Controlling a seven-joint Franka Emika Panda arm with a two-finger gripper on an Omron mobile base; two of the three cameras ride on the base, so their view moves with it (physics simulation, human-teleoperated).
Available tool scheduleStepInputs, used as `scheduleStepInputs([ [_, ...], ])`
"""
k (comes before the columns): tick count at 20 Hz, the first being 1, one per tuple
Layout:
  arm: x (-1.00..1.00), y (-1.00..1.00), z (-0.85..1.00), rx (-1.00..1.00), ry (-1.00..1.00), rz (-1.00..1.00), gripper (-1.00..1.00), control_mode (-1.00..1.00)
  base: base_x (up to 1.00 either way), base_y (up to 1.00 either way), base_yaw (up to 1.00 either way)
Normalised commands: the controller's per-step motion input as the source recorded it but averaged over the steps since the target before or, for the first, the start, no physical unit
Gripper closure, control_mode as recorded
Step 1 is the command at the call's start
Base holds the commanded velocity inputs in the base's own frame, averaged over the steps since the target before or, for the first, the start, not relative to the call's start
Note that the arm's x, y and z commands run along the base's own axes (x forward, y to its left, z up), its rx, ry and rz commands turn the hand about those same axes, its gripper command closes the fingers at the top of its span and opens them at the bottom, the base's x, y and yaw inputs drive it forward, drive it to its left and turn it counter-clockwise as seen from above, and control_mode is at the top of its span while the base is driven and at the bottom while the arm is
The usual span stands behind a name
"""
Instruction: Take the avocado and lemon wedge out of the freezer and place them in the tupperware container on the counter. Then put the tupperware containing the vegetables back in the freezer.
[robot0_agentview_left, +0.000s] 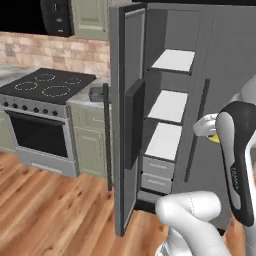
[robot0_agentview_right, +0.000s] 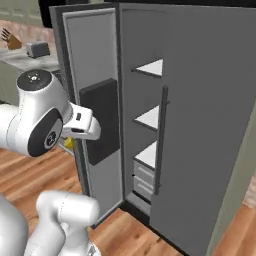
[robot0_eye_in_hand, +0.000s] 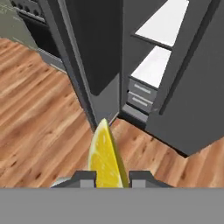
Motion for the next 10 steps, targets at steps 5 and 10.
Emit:
scheduleStepInputs([
  [5, 0.0, 0.0, 0.0, 0.0, 0.0, 0.0, 1.0, 1.0, -0.52, 0.55, 0.79],
  [10, 0.0, 0.0, 0.0, 0.0, 0.0, 0.0, 1.0, 1.0, -0.22, 0.59, 0.76],
])
